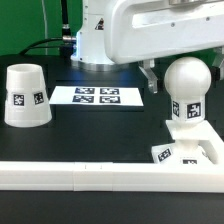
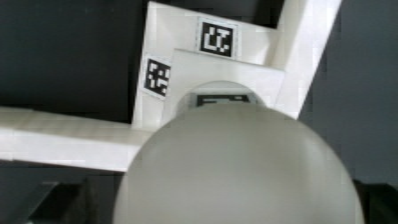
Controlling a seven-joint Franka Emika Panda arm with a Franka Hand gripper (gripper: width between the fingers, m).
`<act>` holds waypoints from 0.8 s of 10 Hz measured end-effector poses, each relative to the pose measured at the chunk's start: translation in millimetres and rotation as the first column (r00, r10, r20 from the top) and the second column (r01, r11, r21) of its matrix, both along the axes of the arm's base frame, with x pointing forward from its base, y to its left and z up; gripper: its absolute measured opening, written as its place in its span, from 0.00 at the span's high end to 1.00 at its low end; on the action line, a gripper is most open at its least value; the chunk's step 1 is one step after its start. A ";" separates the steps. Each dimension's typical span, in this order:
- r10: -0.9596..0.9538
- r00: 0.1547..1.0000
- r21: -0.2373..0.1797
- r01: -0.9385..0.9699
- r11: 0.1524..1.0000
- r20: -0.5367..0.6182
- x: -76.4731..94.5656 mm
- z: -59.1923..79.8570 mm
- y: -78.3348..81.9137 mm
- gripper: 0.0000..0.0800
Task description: Assemble lamp
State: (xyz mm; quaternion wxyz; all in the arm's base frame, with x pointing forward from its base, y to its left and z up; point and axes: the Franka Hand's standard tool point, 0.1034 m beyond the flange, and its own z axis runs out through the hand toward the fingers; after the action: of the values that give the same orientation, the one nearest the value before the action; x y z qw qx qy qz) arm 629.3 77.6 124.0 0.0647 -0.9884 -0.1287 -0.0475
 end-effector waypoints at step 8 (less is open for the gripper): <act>0.678 0.735 -0.133 -0.669 0.731 0.028 -2.0 -1.4 4.4 0.13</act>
Offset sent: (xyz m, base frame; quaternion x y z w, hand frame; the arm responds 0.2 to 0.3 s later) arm -0.0019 0.0062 -0.0005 0.0127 -0.0202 -0.2780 0.9603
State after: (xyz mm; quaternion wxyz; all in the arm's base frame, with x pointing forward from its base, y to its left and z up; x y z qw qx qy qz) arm 627.2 82.0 122.5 0.0162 -0.8742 -0.4827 -0.0503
